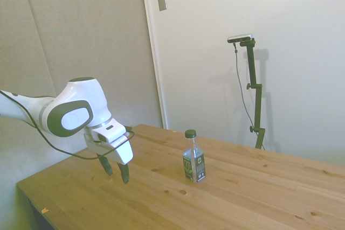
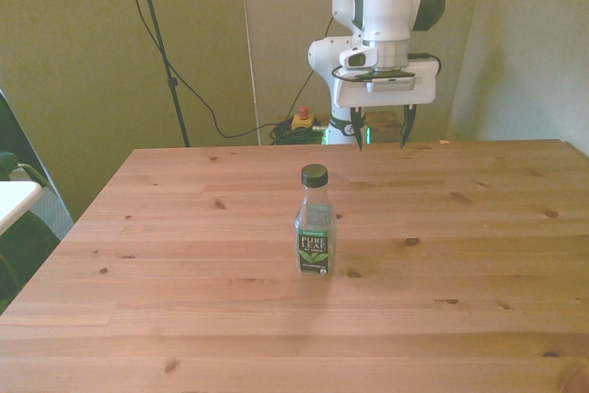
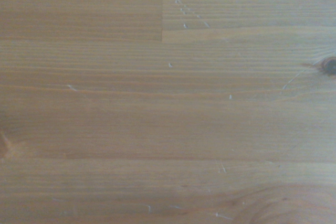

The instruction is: Knock down the bottle

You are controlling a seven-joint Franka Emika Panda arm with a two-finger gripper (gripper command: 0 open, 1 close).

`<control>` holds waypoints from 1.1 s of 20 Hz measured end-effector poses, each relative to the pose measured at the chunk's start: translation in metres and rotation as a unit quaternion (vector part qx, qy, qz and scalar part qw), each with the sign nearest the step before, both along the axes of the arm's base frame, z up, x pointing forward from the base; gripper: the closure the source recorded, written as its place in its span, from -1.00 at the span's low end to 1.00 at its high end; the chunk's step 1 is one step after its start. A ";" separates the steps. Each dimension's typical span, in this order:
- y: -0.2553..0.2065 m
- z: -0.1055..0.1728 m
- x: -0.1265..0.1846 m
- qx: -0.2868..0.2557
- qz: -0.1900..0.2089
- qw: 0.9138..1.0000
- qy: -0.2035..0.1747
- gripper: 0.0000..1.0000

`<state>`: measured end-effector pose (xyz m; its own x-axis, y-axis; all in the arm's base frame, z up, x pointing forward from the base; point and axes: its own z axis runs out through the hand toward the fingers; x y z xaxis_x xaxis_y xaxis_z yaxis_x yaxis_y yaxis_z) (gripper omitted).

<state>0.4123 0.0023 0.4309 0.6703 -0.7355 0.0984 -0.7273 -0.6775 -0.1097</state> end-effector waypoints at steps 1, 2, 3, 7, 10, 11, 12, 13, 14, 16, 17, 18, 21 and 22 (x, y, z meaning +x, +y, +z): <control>0.000 0.000 0.000 0.000 0.000 1.000 0.000 -1.00; 0.001 0.000 0.000 0.000 0.002 1.000 0.000 -1.00; 0.004 0.001 0.001 0.000 0.003 1.000 -0.001 -1.00; 0.003 0.025 0.022 0.005 -0.016 1.000 -0.022 -1.00; -0.013 0.036 0.048 0.009 -0.041 0.999 -0.031 -1.00; -0.021 0.039 0.057 0.008 -0.050 0.998 -0.033 -1.00; -0.029 0.041 0.066 0.007 -0.058 0.998 -0.035 -1.00; -0.039 0.043 0.075 0.006 -0.066 0.997 -0.036 -1.00; -0.049 0.045 0.082 0.003 -0.075 0.996 -0.038 -1.00; -0.068 0.049 0.096 0.002 -0.091 0.995 -0.043 -1.00; -0.084 0.052 0.113 -0.002 -0.109 0.993 -0.048 -1.00; -0.083 0.053 0.114 -0.003 -0.107 0.993 -0.048 -1.00; -0.074 0.048 0.117 -0.009 -0.102 0.994 -0.046 1.00; -0.073 0.045 0.119 -0.012 -0.104 0.993 -0.045 1.00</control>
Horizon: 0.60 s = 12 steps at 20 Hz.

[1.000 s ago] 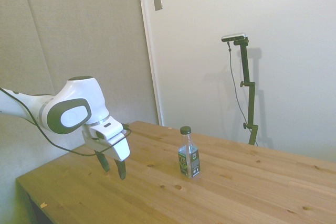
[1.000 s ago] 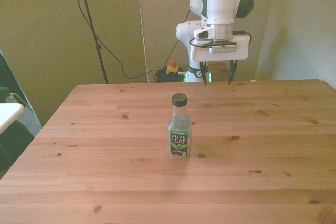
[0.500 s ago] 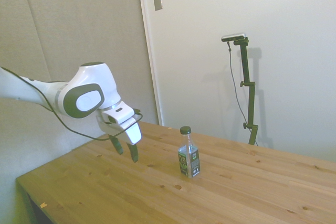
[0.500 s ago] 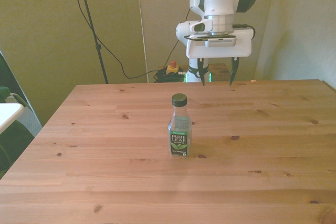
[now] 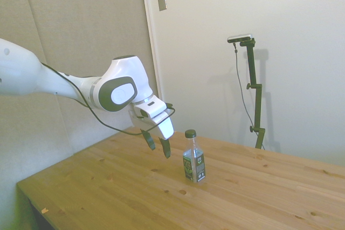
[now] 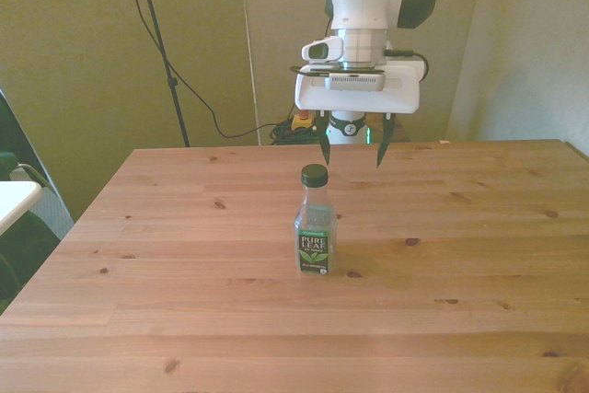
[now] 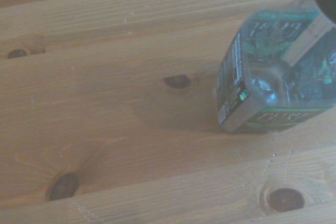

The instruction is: Knock down the bottle

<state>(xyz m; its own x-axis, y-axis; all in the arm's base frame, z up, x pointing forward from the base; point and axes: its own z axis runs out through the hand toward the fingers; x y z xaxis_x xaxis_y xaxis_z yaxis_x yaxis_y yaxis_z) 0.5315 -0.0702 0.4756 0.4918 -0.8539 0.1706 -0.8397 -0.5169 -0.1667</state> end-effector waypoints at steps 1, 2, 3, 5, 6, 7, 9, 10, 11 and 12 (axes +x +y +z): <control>-0.002 -0.003 0.004 -0.004 -0.003 1.000 0.001 1.00; -0.006 -0.005 0.008 -0.006 -0.006 1.000 -0.001 1.00; -0.012 -0.006 0.012 -0.007 -0.010 1.000 -0.003 1.00; -0.024 -0.005 0.021 -0.010 -0.019 1.000 -0.011 1.00; -0.030 -0.004 0.024 -0.011 -0.023 1.000 -0.013 1.00; -0.036 -0.004 0.028 -0.012 -0.027 0.999 -0.015 1.00; -0.045 -0.004 0.033 -0.014 -0.033 0.999 -0.019 1.00; -0.048 -0.003 0.035 -0.015 -0.035 0.999 -0.022 1.00; -0.050 -0.003 0.036 -0.016 -0.037 0.999 -0.024 1.00; -0.052 -0.002 0.037 -0.016 -0.038 0.999 -0.026 1.00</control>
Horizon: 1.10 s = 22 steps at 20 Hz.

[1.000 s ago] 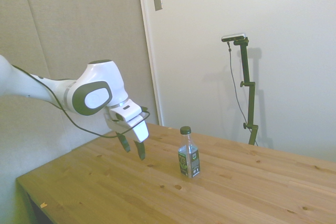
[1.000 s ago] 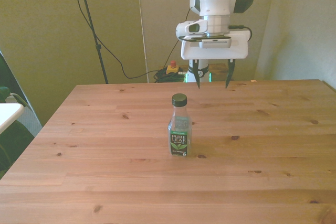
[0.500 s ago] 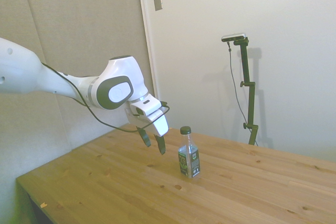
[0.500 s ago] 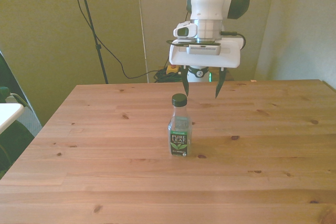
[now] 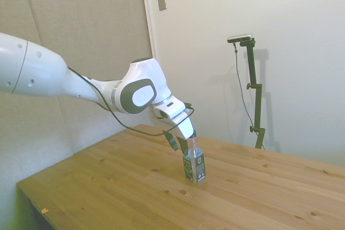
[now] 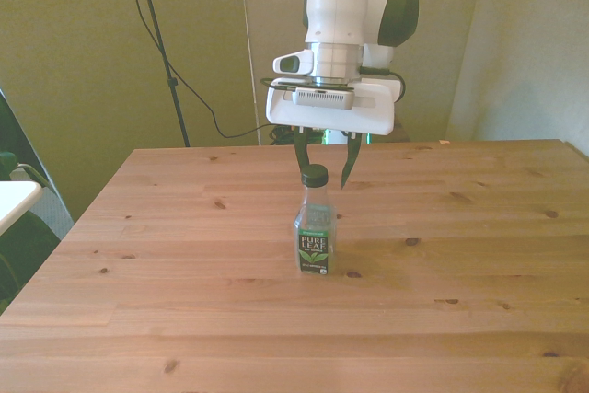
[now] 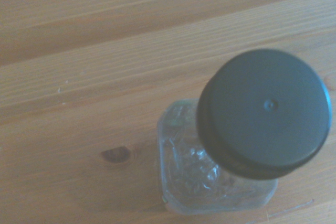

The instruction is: Knock down the bottle

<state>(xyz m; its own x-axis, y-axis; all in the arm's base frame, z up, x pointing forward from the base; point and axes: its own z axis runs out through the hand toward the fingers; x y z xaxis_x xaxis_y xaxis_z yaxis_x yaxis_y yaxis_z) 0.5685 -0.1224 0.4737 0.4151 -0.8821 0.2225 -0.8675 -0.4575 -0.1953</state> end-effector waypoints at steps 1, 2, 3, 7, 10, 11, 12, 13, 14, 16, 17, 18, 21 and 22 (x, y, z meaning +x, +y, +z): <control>-0.002 0.002 0.000 0.000 -0.001 1.000 -0.002 1.00; -0.003 0.004 0.001 -0.001 -0.002 1.000 -0.004 1.00; -0.004 0.005 0.001 -0.001 -0.003 1.000 -0.005 1.00; -0.009 0.009 0.001 -0.002 -0.007 1.000 -0.009 1.00; -0.009 0.010 0.002 -0.002 -0.007 1.000 -0.010 1.00; -0.009 0.010 0.002 -0.002 -0.007 1.000 -0.011 1.00; -0.008 0.011 0.002 -0.002 -0.007 1.000 -0.011 1.00; -0.008 0.011 0.002 -0.003 -0.006 1.000 -0.011 1.00; -0.007 0.011 0.003 -0.002 -0.006 1.000 -0.012 1.00; -0.006 0.014 0.006 -0.003 -0.007 1.000 -0.016 1.00; -0.005 0.016 0.009 -0.003 -0.008 1.000 -0.018 1.00; -0.005 0.018 0.011 -0.003 -0.009 1.000 -0.020 1.00; -0.007 0.024 0.024 -0.003 -0.020 0.999 -0.027 1.00; -0.008 0.025 0.030 -0.003 -0.024 0.999 -0.029 1.00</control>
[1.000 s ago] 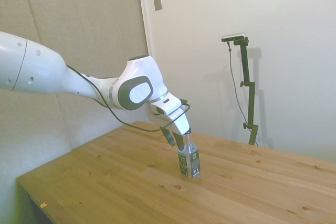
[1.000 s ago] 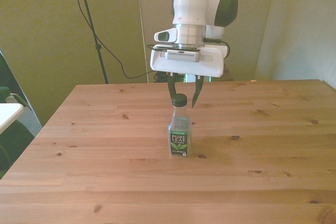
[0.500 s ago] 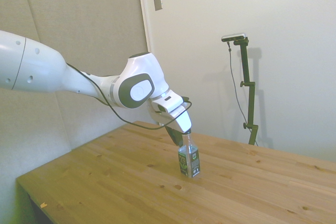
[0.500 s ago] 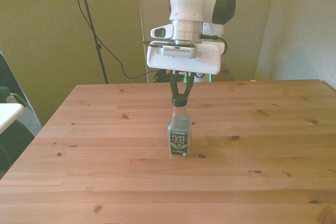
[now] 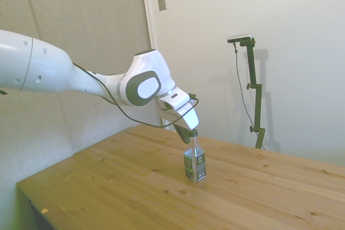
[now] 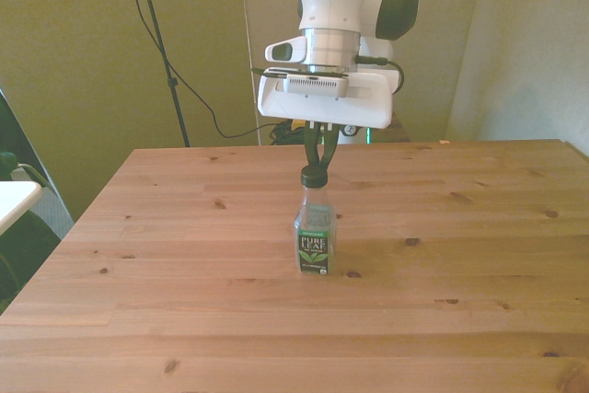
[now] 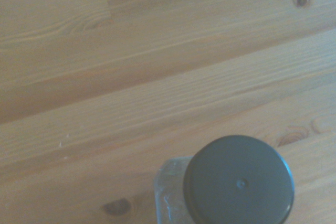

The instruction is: Knock down the bottle

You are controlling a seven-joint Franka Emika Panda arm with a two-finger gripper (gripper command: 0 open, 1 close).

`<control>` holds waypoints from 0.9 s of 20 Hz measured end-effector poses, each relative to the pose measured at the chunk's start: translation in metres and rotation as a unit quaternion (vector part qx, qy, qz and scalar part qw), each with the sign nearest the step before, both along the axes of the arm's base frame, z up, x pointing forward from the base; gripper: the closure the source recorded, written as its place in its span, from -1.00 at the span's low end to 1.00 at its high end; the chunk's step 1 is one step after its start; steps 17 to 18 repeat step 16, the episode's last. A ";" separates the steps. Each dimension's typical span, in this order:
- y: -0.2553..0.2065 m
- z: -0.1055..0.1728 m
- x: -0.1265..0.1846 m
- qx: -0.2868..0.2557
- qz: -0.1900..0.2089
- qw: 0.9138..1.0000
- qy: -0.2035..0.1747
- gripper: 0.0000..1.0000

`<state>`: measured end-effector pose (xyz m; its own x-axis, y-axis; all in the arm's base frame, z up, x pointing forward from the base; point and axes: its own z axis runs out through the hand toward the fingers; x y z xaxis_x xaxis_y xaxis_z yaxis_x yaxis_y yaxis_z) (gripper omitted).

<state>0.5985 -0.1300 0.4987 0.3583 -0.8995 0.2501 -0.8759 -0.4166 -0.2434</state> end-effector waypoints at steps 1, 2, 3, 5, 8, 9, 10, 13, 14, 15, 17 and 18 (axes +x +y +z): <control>-0.001 0.000 0.007 0.000 -0.004 1.000 -0.001 1.00; -0.002 0.001 0.015 0.001 -0.009 1.000 -0.002 1.00; -0.002 0.000 0.024 0.001 -0.014 1.000 -0.004 1.00; -0.004 -0.004 0.042 0.001 -0.024 1.000 -0.007 1.00; -0.004 -0.014 0.067 0.002 -0.035 0.999 -0.015 1.00; -0.004 -0.016 0.074 0.003 -0.038 0.999 -0.020 1.00; -0.004 -0.018 0.081 0.006 -0.041 0.999 -0.026 1.00; -0.005 -0.024 0.098 0.010 -0.051 0.997 -0.056 1.00; -0.006 -0.026 0.104 0.012 -0.055 0.996 -0.066 1.00; -0.007 -0.029 0.108 0.014 -0.059 0.996 -0.072 1.00; -0.008 -0.031 0.112 0.015 -0.062 0.995 -0.076 1.00; -0.008 -0.031 0.112 0.015 -0.062 0.995 -0.076 1.00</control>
